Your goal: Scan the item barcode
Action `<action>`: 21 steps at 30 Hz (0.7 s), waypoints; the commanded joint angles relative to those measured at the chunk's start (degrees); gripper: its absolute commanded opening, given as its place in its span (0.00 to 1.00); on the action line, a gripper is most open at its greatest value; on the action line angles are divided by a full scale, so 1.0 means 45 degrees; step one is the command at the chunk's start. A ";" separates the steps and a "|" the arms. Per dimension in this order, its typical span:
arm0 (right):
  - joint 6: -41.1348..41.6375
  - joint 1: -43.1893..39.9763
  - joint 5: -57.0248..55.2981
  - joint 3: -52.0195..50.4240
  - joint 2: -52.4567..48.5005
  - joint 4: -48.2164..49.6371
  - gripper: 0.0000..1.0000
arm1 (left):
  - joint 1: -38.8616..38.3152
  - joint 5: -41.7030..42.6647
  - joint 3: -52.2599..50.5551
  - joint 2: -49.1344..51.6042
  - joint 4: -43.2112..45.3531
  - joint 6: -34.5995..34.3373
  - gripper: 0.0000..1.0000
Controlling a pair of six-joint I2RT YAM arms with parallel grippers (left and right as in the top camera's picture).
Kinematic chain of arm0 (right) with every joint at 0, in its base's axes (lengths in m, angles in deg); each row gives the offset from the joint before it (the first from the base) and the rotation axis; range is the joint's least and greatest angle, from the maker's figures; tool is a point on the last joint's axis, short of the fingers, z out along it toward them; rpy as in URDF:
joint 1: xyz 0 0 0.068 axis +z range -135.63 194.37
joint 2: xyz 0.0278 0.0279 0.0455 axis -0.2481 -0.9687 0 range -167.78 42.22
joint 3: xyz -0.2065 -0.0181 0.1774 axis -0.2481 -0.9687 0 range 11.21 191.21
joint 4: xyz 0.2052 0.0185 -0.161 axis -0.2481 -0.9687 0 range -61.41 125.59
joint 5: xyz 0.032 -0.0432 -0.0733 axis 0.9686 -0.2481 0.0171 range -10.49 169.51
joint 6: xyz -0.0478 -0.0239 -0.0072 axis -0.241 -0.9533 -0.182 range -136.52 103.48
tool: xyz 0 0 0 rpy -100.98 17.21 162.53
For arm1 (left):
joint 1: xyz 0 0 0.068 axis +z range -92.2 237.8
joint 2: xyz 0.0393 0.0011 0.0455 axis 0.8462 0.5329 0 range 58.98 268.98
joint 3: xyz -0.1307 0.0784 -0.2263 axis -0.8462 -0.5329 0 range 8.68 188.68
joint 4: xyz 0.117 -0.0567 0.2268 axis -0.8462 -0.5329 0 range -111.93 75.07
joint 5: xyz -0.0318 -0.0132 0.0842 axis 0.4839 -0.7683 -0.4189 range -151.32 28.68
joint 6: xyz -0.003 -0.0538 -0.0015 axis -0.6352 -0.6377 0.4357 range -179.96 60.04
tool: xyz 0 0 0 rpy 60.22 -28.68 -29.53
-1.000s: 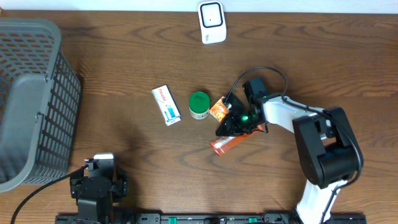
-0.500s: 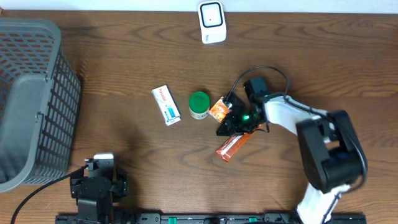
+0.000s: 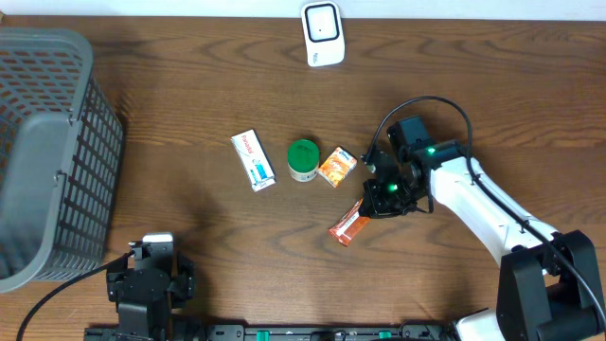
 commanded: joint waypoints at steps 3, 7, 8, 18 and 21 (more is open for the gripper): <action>0.0933 0.0248 -0.0874 -0.0792 -0.0092 0.0928 0.01 | 0.0039 -0.0044 0.0083 -0.0019 -0.0019 -0.0146 0.86; 0.1355 0.0481 -0.0869 -0.1477 -0.0097 0.2064 0.01 | 0.0039 -0.0039 0.0083 -0.0019 -0.0019 -0.0146 0.86; 0.1389 0.0525 -0.0869 -0.1545 -0.0097 0.2220 0.01 | 0.0039 -0.0039 0.0083 -0.0019 -0.0019 -0.0146 0.86; 0.2647 0.1530 -0.2448 -0.1919 -0.1020 0.2997 0.01 | 0.0039 -0.0039 0.0083 -0.0019 -0.0015 -0.0146 0.86; 0.2837 0.1860 -0.2501 -0.2001 -0.1598 0.3181 0.01 | 0.0039 -0.0044 0.0083 -0.0019 -0.0019 -0.0146 0.86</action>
